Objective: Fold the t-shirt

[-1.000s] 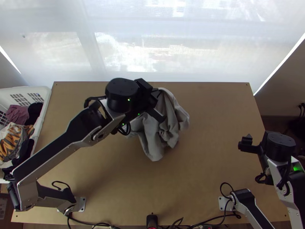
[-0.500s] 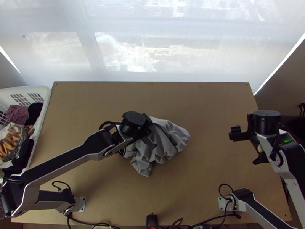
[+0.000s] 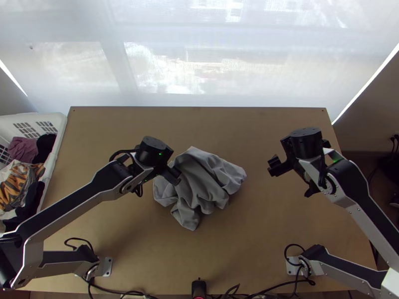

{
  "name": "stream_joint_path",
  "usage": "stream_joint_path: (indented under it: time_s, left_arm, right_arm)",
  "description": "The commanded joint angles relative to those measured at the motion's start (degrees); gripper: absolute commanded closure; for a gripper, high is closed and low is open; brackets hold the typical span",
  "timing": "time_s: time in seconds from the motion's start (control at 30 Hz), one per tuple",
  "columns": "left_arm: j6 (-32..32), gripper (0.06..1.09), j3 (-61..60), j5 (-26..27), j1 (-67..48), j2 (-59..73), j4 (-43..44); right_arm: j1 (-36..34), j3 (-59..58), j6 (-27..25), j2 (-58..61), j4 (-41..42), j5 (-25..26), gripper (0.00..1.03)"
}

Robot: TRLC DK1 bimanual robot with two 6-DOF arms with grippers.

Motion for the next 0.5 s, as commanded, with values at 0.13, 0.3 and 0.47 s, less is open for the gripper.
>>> stream_joint_path:
  time_s: [0.13,0.3,0.47]
  left_arm:
    - [-1.59,0.12,-1.03,-0.11,10.17,-8.86,-6.98]
    - [-2.21,0.12,-5.6,-0.03,13.68,-13.78,-6.98]
    - [-2.47,0.12,-10.44,0.06,15.97,-18.35,-6.89]
  right_arm:
    - [7.33,1.2,0.41,7.22,2.1,-0.02,0.05]
    - [11.19,-0.38,-0.38,8.45,2.1,-2.04,0.05]
    - [14.53,-0.38,-1.43,10.47,2.18,-7.57,0.05]
